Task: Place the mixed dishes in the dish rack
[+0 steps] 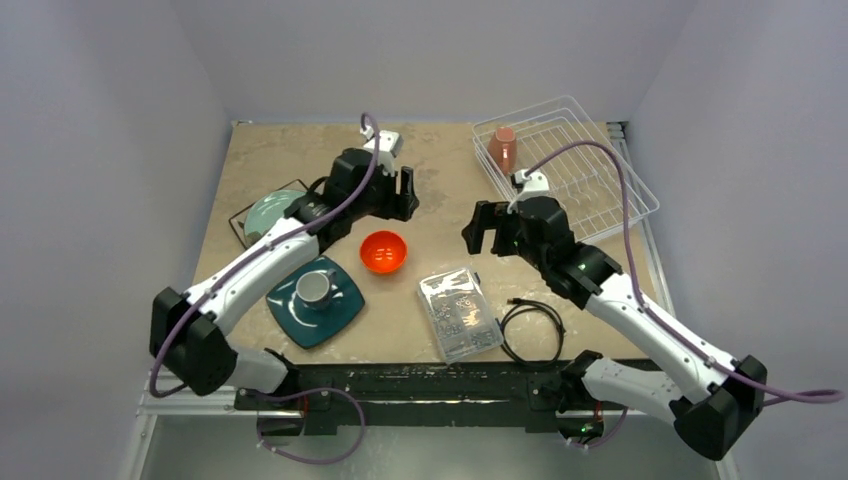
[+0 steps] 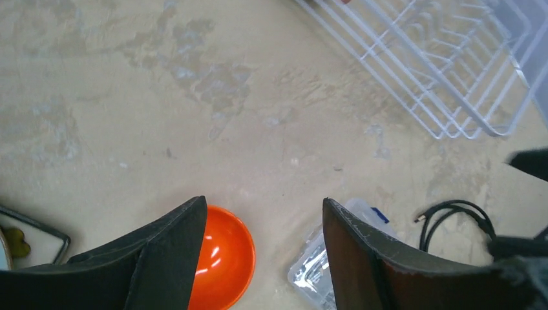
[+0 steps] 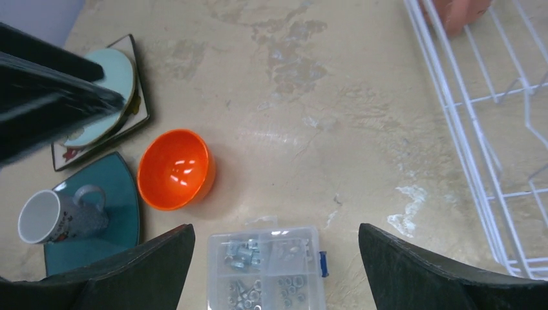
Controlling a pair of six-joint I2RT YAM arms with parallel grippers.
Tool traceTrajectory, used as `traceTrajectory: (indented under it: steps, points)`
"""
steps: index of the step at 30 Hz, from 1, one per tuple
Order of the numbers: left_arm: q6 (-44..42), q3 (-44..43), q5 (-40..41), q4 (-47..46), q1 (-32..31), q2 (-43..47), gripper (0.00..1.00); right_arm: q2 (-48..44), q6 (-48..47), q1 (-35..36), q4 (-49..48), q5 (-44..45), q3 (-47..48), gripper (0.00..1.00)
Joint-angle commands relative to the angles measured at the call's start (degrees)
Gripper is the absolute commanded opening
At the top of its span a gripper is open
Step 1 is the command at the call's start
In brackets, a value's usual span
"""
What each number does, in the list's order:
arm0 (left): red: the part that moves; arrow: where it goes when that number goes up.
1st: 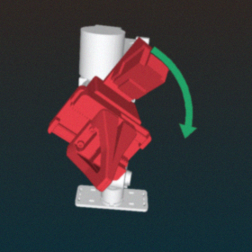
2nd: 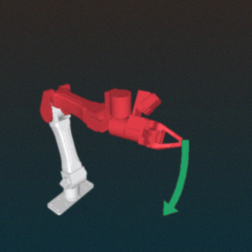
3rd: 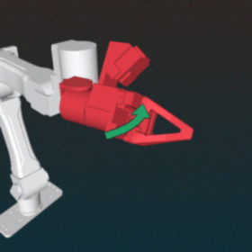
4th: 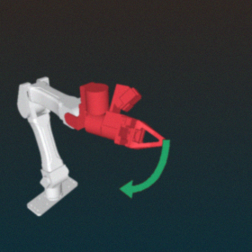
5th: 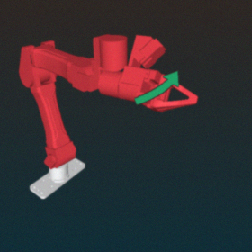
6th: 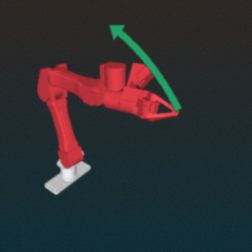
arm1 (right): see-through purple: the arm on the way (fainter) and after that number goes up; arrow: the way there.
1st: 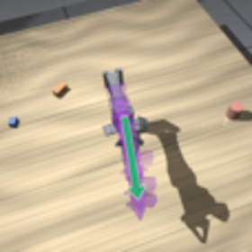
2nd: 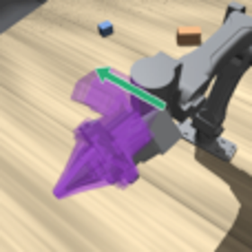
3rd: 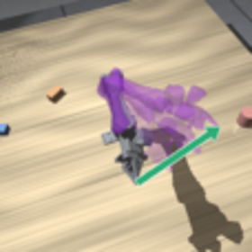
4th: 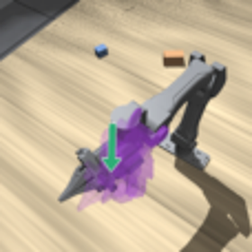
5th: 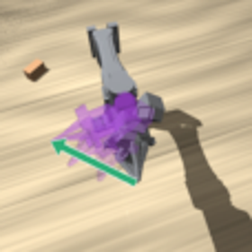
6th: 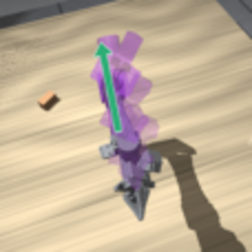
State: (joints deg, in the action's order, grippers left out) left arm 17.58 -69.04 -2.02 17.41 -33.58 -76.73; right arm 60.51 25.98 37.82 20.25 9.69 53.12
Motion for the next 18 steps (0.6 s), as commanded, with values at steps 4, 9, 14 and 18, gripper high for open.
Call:
traceTrajectory:
  steps: [4,9,14,18]
  points:
    - [21.4,-4.6,20.2,15.0,-1.4,-10.3,0.65,-6.5,0.2,0.0,4.3,7.2,0.1,0.99]
    - [24.1,-1.6,18.4,12.9,-2.2,-11.5,0.62,-5.9,0.3,-0.1,4.0,7.1,-0.3,0.99]
    - [27.7,-1.7,12.2,13.2,-3.3,-17.3,0.6,-3.7,0.2,0.0,3.2,6.3,0.2,0.99]
    - [28.9,-3.0,7.7,14.1,-3.4,-21.9,0.56,-2.1,0.0,0.0,2.7,6.0,0.4,0.99]
